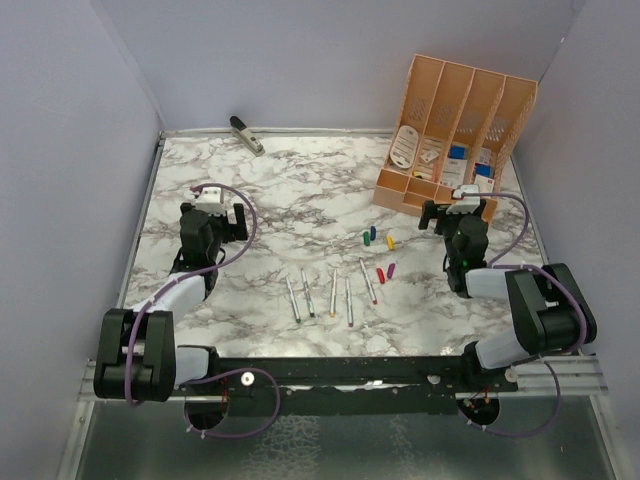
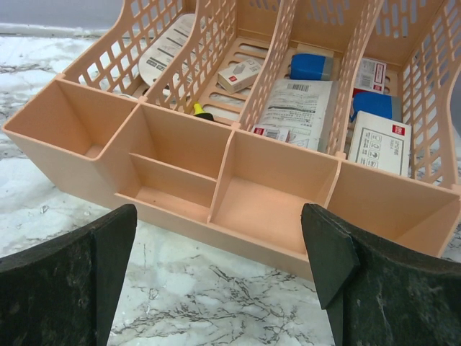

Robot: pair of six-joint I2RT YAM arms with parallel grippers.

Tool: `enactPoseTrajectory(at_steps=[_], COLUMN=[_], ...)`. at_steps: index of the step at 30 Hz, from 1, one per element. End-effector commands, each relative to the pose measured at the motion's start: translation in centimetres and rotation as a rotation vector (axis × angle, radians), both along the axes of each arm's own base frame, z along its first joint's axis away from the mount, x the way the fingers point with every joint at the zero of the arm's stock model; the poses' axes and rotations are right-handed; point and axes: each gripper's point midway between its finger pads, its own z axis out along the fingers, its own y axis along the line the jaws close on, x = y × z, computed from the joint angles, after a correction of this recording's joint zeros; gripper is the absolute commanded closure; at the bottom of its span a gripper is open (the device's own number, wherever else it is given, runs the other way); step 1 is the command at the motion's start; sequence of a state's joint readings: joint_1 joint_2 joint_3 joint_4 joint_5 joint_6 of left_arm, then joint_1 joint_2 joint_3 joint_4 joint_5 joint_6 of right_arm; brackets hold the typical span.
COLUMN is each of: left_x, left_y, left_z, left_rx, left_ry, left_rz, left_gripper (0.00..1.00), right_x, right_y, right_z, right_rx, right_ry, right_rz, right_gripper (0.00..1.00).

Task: Insert the pens into the pen caps

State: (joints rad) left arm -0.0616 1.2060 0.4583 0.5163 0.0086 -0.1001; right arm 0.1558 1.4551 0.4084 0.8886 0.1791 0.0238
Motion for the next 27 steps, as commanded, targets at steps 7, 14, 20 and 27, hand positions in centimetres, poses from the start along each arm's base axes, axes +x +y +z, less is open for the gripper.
enactPoseTrajectory(at_steps=[7, 14, 20, 27], left_x=[0.2, -1.5, -4.5, -7.6], left_y=[-4.0, -9.9, -9.6, -2.2], left_z=[4.0, 5.1, 4.6, 4.2], left_rx=[-0.172, -0.077, -0.144, -0.167], left_ry=[0.012, 0.060, 0.044, 0.003], left_rz=[-0.125, -0.193, -0.080, 0.290], left_gripper=[0.01, 0.01, 0.01, 0.02], right_x=[-0.2, -2.0, -5.2, -11.4], right_y=[2.7, 6.9, 15.4, 24.9], right_z=[6.2, 9.1, 6.5, 1.2], right_rx=[0.122, 0.229, 0.072, 0.002], right_ry=[0.012, 0.037, 0.187, 0.320], right_rz=[0.109, 0.306, 0.391, 0.570], right_gripper=[0.08, 0.13, 0.16, 0.20])
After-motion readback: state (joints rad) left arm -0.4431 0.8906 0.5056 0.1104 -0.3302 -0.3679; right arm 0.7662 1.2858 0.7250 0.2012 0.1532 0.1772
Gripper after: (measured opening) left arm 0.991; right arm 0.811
